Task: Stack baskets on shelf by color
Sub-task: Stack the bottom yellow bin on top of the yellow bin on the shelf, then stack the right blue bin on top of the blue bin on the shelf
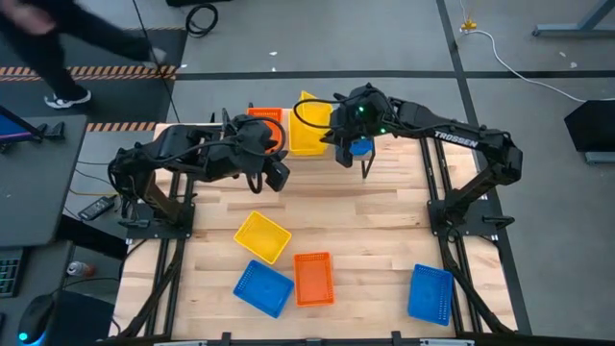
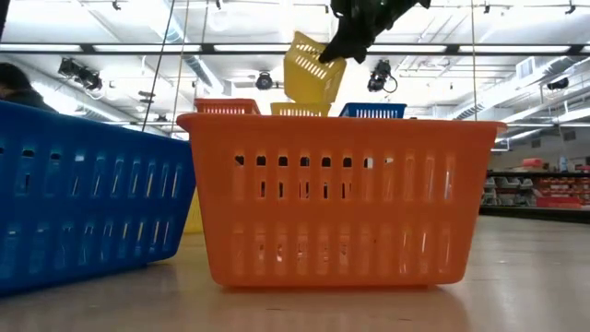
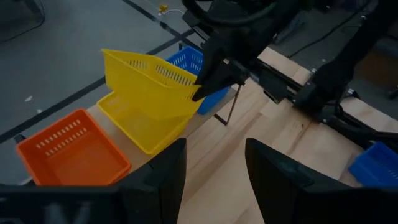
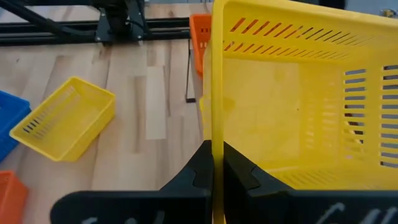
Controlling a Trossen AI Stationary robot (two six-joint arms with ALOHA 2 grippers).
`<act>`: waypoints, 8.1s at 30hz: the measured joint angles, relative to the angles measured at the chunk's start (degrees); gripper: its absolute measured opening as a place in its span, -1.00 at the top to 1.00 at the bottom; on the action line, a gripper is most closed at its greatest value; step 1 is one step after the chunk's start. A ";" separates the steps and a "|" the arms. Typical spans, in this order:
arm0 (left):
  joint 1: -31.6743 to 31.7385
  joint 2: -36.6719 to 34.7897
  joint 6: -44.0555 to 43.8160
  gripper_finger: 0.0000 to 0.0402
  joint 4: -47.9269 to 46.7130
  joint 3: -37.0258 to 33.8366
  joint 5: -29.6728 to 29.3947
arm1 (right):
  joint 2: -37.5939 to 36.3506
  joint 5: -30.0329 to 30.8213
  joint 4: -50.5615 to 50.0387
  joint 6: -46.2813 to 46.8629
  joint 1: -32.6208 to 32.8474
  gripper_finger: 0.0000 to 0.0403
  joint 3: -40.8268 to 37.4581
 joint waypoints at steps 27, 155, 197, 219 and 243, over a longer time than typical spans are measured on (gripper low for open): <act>1.14 0.00 5.16 0.14 17.51 -0.02 -5.44 | 3.53 -0.71 1.09 -1.80 -1.92 0.61 0.02; -27.47 4.16 -19.54 0.14 10.34 -0.59 4.67 | 5.92 8.13 -33.11 98.58 87.50 -0.08 -1.68; -28.46 7.93 -29.00 0.14 20.98 -0.57 -0.13 | 10.90 0.97 -8.59 98.34 88.85 -0.06 -20.02; -28.07 10.66 -26.60 0.14 20.77 -0.58 -0.79 | 10.88 -5.02 -1.51 95.08 84.51 0.92 -25.44; -27.65 10.38 -20.10 0.14 20.40 -0.59 2.92 | -10.00 8.31 -22.77 91.50 71.12 0.94 -22.78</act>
